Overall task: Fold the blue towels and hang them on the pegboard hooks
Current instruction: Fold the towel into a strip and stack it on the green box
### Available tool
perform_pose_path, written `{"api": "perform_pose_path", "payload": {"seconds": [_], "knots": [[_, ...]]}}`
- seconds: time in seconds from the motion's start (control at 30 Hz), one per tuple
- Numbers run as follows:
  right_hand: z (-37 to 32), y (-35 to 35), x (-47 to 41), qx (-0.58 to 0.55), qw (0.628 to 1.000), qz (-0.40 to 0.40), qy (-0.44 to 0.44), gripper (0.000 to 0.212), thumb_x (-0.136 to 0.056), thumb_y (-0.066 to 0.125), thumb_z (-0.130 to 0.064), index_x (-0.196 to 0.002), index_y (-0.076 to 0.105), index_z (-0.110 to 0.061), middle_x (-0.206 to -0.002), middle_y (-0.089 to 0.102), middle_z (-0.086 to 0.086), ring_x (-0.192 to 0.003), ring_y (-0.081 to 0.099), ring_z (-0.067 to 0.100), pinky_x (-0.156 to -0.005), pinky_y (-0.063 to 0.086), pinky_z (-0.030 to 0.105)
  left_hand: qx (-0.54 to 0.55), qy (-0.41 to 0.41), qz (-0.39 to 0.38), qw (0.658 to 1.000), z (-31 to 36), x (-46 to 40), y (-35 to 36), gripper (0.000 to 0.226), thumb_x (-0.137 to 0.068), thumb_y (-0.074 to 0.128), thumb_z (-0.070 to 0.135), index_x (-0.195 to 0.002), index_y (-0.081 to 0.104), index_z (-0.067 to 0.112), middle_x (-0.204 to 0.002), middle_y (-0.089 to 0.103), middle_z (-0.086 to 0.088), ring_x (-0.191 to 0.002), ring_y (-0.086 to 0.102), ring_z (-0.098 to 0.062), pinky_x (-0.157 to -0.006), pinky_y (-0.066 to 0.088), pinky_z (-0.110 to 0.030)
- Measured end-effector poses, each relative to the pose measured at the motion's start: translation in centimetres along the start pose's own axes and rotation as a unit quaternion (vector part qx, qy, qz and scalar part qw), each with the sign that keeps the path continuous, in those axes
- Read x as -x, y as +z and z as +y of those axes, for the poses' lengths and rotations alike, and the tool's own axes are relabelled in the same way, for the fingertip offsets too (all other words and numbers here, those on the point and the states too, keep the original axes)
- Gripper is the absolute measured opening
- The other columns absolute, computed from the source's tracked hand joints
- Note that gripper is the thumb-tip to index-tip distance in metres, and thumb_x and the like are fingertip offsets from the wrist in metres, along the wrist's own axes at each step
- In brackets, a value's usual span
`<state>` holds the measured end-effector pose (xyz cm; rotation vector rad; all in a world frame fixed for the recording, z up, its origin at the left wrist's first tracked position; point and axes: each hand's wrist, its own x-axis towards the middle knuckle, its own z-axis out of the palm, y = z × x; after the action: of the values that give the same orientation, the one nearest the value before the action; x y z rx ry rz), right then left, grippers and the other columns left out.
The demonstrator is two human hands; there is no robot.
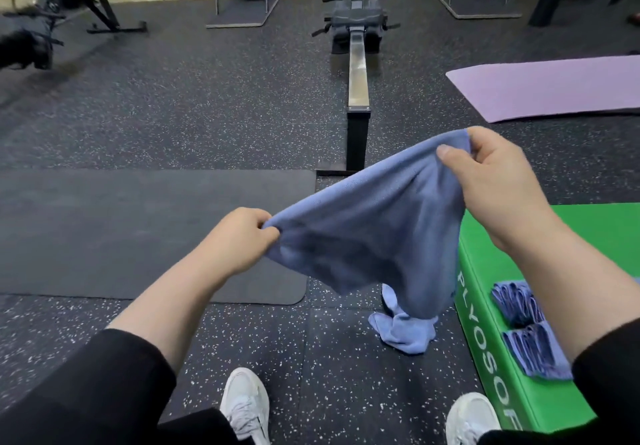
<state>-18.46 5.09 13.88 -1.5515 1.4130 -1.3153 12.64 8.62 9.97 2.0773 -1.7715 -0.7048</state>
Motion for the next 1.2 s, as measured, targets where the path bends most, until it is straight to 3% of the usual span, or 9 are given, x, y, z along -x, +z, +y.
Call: {"api": "perform_pose_path", "payload": {"seconds": [0.17, 0.33, 0.47, 0.57, 0.77, 0.83, 0.9, 1.0, 1.2], "knots": [[0.8, -1.2, 0.0, 0.021, 0.999, 0.006, 0.032, 0.008, -0.077, 0.064, -0.039, -0.080, 0.066, -0.031, -0.075, 0.061, 0.005, -0.068, 0.050, 0.018, -0.065, 0.050, 0.056, 0.098, 0.009, 0.126, 0.987, -0.9, -0.2, -1.0, 0.022, -0.098, 0.055, 0.021, -0.080, 0.060, 0.009, -0.068, 0.055, -0.003, -0.060, 0.042, -0.020, -0.054, 0.031, -0.031], [1.2, -2.0, 0.2, 0.065, 0.997, 0.027, 0.020, 0.011, -0.085, 0.072, -0.026, -0.078, 0.064, -0.023, -0.071, 0.063, 0.007, -0.063, 0.048, 0.018, -0.059, 0.036, 0.031, 0.227, 0.017, 0.177, 0.958, -1.2, -0.8, -1.3, 0.021, -0.094, 0.062, 0.031, -0.083, 0.065, 0.013, -0.077, 0.063, -0.011, -0.068, 0.050, -0.017, -0.068, 0.044, -0.035], [1.2, -2.3, 0.4, 0.122, 0.992, 0.025, 0.016, 0.014, -0.086, 0.076, -0.024, -0.078, 0.066, -0.018, -0.069, 0.064, 0.001, -0.059, 0.049, 0.015, -0.059, 0.036, 0.030, 0.242, 0.025, 0.197, 0.950, -1.4, -1.1, -1.5, 0.029, -0.091, 0.059, 0.039, -0.084, 0.066, 0.012, -0.076, 0.060, -0.015, -0.070, 0.048, -0.015, -0.076, 0.056, -0.047], [0.9, -2.6, 0.7, 0.146, 0.989, 0.018, 0.028, 0.014, -0.089, 0.075, -0.023, -0.082, 0.068, -0.013, -0.075, 0.070, 0.008, -0.060, 0.049, 0.016, -0.057, 0.035, 0.029, 0.249, 0.019, 0.187, 0.950, -2.0, -1.3, -1.9, 0.038, -0.089, 0.054, 0.048, -0.086, 0.067, 0.012, -0.076, 0.060, -0.012, -0.072, 0.048, -0.014, -0.085, 0.056, -0.056], [0.5, -2.8, 1.6, 0.157, 0.985, -0.005, 0.065, 0.020, -0.089, 0.072, -0.031, -0.080, 0.063, -0.016, -0.079, 0.070, 0.006, -0.067, 0.055, 0.021, -0.065, 0.043, 0.032, 0.236, 0.024, 0.128, 0.963, -3.0, -1.2, -1.3, 0.051, -0.086, 0.053, 0.053, -0.085, 0.064, 0.002, -0.075, 0.058, 0.000, -0.073, 0.049, -0.014, -0.081, 0.054, -0.043], [0.3, -2.6, 1.9, 0.116, 0.989, -0.028, 0.088, 0.024, -0.083, 0.069, -0.043, -0.082, 0.063, -0.020, -0.077, 0.070, 0.004, -0.072, 0.061, 0.027, -0.078, 0.056, 0.046, 0.268, 0.026, 0.122, 0.955, -2.8, -1.2, -1.2, 0.053, -0.085, 0.055, 0.052, -0.083, 0.060, -0.001, -0.073, 0.050, 0.001, -0.073, 0.043, -0.013, -0.081, 0.049, -0.039], [0.6, -2.3, 2.0, 0.073, 0.990, -0.052, 0.107, 0.020, -0.084, 0.065, -0.042, -0.082, 0.062, -0.022, -0.073, 0.066, 0.003, -0.070, 0.060, 0.023, -0.087, 0.055, 0.060, 0.293, 0.024, 0.117, 0.949, -2.6, -1.2, -1.0, 0.054, -0.083, 0.056, 0.052, -0.083, 0.058, -0.003, -0.074, 0.047, 0.000, -0.074, 0.040, -0.013, -0.078, 0.041, -0.037], [0.6, -1.6, 2.4, 0.045, 0.986, -0.081, 0.137, 0.018, -0.098, 0.059, -0.023, -0.081, 0.060, -0.020, -0.073, 0.059, 0.002, -0.067, 0.054, 0.018, -0.081, 0.057, 0.051, 0.328, 0.006, 0.110, 0.938, -2.1, -1.0, -0.4, 0.058, -0.079, 0.060, 0.051, -0.083, 0.058, -0.007, -0.074, 0.043, -0.001, -0.073, 0.037, -0.015, -0.075, 0.037, -0.037], [1.0, 1.1, 3.7, -0.027, 0.964, -0.141, 0.226, 0.019, -0.103, 0.054, -0.016, -0.089, 0.064, -0.006, -0.081, 0.068, 0.012, -0.072, 0.065, 0.024, -0.076, 0.058, 0.039, 0.364, -0.016, 0.107, 0.925, 1.0, 0.2, 2.3, 0.051, -0.073, 0.067, 0.046, -0.076, 0.053, -0.004, -0.069, 0.043, -0.005, -0.068, 0.037, -0.016, -0.066, 0.034, -0.036]]}}
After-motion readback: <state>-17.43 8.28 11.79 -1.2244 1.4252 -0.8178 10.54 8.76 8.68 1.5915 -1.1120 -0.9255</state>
